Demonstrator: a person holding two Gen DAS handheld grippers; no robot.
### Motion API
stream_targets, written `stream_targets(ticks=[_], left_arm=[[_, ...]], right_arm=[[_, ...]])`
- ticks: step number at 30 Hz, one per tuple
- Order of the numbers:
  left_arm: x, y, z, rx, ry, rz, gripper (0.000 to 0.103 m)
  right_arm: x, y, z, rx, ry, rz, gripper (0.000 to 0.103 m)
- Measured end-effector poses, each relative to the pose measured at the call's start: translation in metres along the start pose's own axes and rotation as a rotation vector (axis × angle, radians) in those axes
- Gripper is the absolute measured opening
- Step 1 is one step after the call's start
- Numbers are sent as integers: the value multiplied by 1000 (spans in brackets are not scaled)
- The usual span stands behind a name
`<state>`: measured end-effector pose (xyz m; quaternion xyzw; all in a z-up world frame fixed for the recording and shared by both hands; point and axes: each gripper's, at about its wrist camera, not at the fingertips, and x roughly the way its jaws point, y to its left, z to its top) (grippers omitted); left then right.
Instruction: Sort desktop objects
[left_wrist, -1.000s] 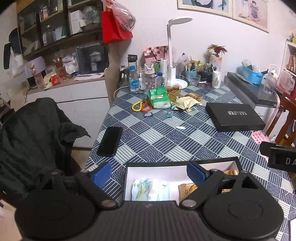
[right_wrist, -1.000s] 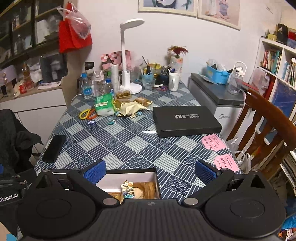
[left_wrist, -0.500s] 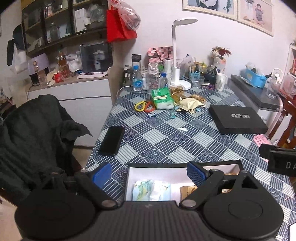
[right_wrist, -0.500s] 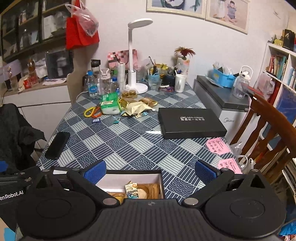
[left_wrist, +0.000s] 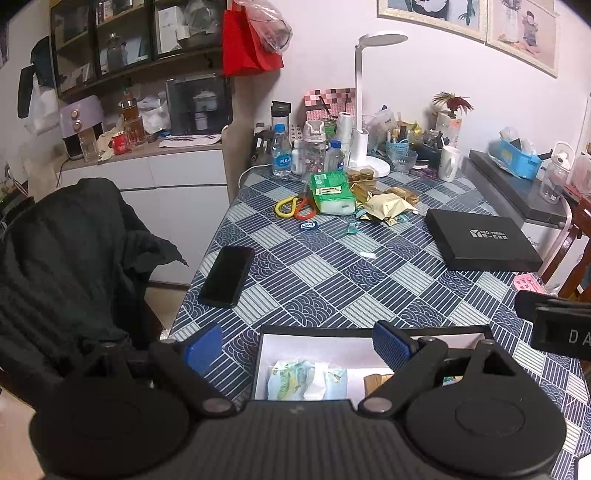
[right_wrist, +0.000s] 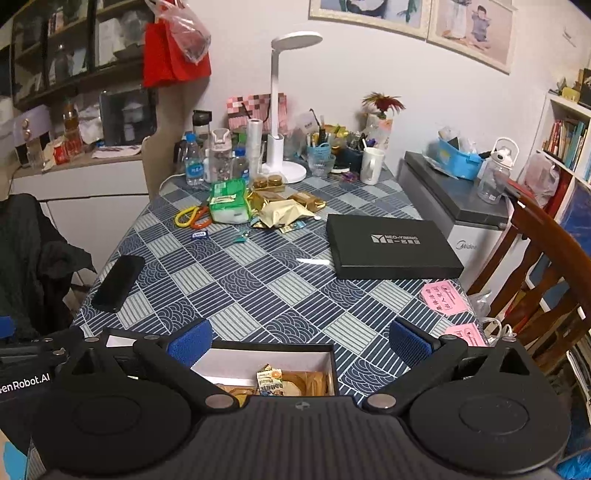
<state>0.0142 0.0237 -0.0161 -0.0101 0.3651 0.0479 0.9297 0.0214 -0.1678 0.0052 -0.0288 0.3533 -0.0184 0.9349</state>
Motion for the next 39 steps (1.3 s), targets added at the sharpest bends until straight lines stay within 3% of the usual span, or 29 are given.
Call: stream_targets(ticks=[14,29,36,39], left_arm=[[4,0,21,-31,6,40,103],[-5,-16,34,-89,13,132,103],[-9,-12,35,-61,12,107,103],[-9,-3,35,-53,7,90,103]], right_arm=[[9,-8,25,-9,-6,23,103],[22,-38,66,-49,-28,117,103],[19,-36,78,-61,-54,128,103],[15,-27,82,-83,-106,130,103]])
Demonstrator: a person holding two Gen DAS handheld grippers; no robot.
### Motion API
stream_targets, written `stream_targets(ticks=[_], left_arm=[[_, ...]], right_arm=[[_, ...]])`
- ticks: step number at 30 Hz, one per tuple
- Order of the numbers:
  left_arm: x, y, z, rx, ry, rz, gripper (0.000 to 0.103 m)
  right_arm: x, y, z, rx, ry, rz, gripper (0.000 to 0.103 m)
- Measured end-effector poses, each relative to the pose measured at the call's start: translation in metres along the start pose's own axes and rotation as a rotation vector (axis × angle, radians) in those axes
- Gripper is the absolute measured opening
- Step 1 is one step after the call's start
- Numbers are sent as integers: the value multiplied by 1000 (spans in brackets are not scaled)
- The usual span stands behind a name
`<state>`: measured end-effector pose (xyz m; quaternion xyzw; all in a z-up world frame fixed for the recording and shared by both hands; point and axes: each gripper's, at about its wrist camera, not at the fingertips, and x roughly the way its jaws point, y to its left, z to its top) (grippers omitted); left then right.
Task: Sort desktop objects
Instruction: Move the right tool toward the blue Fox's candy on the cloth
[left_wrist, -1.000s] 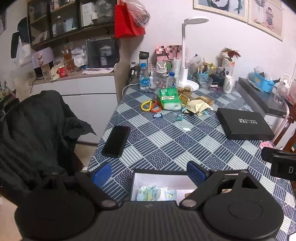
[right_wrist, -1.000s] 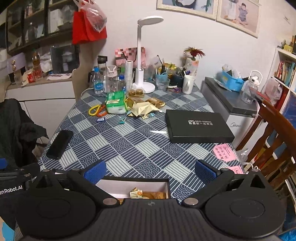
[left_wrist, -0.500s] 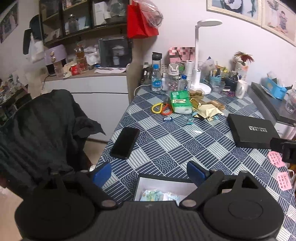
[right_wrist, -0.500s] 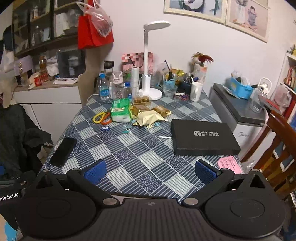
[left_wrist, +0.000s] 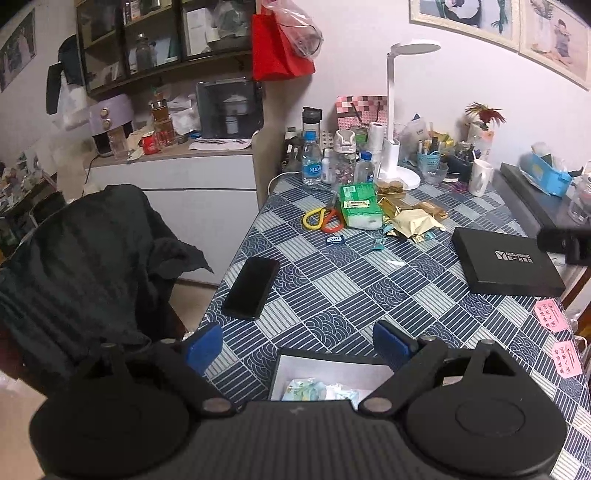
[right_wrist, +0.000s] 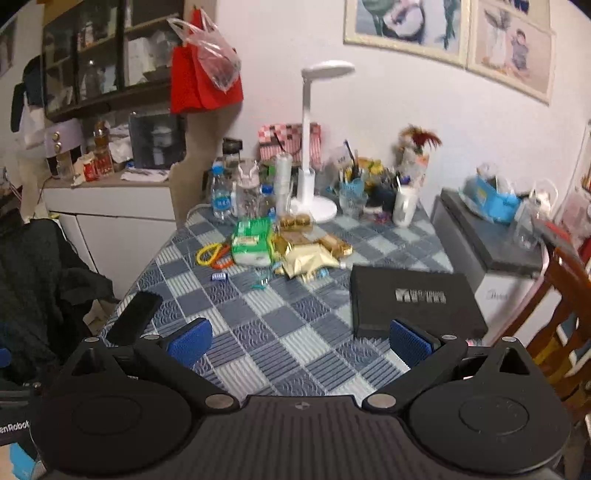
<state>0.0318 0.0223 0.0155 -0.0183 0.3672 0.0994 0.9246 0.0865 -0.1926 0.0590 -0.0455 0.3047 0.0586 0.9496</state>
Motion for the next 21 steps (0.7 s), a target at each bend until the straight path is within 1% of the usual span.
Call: stream_targets(ticks=[2,4,7,13,17,21], left_arm=[[1,9,0,-1,-7,-5,103],[2,19,0,-4,-16,-8,103],[4,34,-2,-8,-21,-8,103],[15,60,-8,-17,-7,5,103],[26,69,-13,-18,13,4,103],[38,74,-14,3,19,13,103]], right_arm=[[-2,6,5,-11,-40,4,103],[2,11,12,-3,-62,7,103],[20,17,29,12,-33,27,103],[63,28,59,79,11,75,103],[93,42,77,107,38,101,103],[131,54,91,165,103,153,103]])
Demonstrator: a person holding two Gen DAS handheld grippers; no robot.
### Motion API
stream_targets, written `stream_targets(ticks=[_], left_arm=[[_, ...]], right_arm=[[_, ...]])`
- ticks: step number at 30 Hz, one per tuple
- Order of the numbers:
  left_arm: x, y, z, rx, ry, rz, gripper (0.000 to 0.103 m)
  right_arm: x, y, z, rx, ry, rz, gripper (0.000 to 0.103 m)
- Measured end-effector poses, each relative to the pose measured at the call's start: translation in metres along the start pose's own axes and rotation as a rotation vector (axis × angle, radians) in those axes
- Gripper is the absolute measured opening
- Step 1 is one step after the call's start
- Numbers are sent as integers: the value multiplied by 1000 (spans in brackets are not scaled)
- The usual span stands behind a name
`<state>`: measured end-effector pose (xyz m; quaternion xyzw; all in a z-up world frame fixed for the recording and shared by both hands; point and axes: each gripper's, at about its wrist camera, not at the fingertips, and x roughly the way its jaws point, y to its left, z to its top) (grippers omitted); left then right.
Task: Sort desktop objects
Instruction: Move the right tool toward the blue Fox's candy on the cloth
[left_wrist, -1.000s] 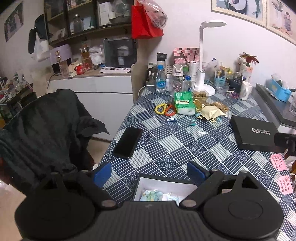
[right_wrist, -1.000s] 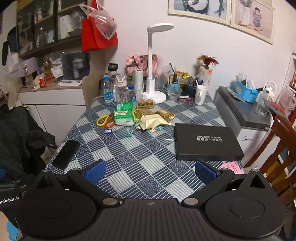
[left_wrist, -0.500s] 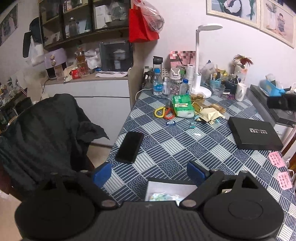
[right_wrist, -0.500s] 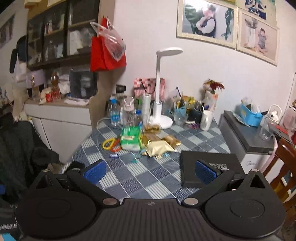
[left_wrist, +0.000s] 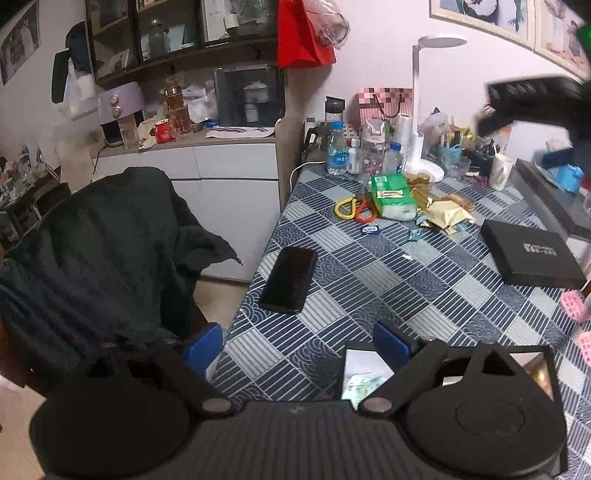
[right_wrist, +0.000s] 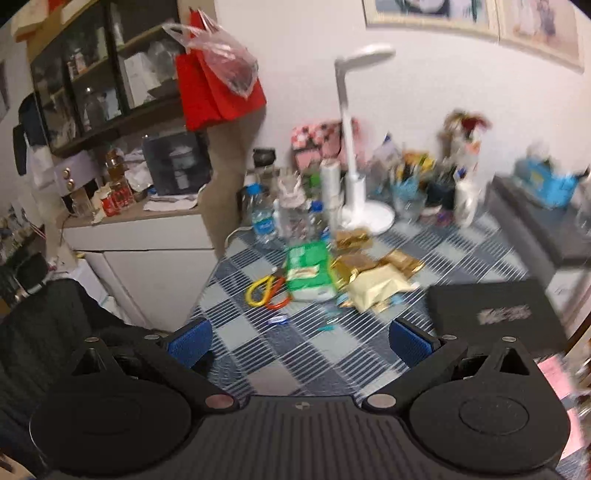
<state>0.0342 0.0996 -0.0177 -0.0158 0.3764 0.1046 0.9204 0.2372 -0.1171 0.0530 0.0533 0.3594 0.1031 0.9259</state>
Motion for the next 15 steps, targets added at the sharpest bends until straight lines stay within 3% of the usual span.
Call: stream_targets(ticks=[10,13,15], left_arm=[[31,10,5,2,1,-15,103],[41,13,5,-3,7,-18,103],[47,15,6,-4,8,-19,103]], right_arm=[[103,19,18,75,125,0,102],[131,27,17,84,149,5,99],[150,31,16,94,166,21,90]])
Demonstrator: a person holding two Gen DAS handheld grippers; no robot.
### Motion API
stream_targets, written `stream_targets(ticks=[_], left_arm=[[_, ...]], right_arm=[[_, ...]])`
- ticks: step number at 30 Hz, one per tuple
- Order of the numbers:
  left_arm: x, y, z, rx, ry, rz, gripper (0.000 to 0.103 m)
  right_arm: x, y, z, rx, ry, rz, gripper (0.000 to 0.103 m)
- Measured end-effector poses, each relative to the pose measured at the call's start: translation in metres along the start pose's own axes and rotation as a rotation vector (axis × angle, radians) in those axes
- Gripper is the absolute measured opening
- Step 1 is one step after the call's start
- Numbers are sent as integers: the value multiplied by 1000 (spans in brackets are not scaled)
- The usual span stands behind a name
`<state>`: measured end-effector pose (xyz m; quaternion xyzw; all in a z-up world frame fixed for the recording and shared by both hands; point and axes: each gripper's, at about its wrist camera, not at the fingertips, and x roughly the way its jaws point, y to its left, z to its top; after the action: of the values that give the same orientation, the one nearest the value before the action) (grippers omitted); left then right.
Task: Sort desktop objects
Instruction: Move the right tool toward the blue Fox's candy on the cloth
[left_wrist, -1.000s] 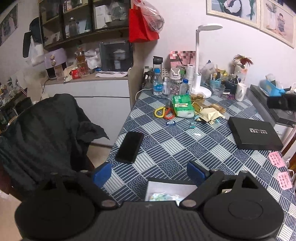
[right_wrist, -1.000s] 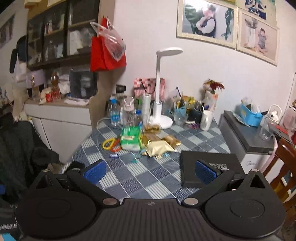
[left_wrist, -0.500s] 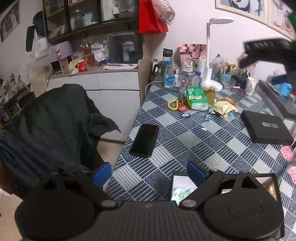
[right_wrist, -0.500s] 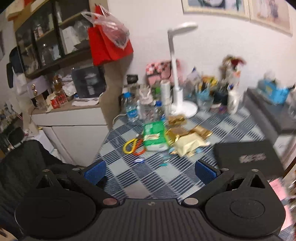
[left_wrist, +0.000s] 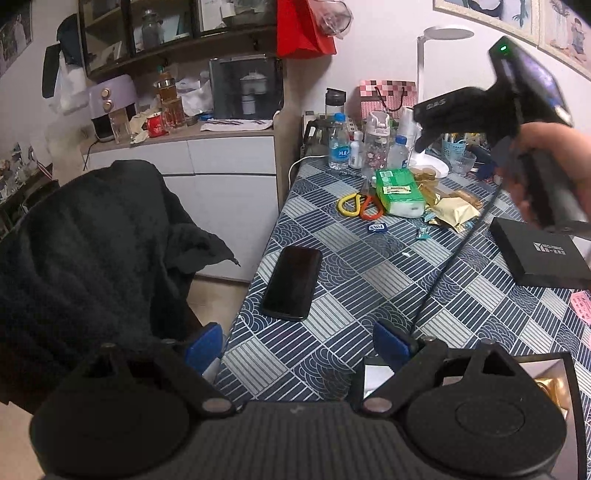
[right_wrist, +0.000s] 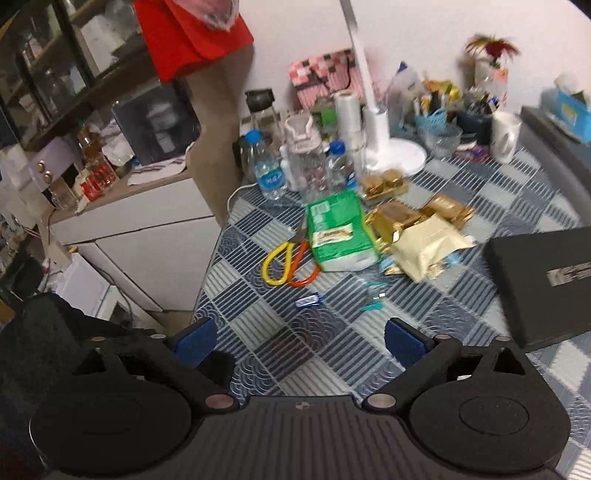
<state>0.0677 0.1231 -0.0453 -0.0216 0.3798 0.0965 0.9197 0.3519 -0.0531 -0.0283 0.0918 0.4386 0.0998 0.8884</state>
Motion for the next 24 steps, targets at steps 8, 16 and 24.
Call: stream_targets(ticks=[8,16,24], left_arm=[[17,2,1,-1,10,-35,103],[32,5,3,-11,21,-26,103],[40,0,3,3,30,-26,103]], right_arm=[[73,8,5,47,90,37,54],[141,16,7,48,144,-10,43],[186,15,8,67,174,-39,43]])
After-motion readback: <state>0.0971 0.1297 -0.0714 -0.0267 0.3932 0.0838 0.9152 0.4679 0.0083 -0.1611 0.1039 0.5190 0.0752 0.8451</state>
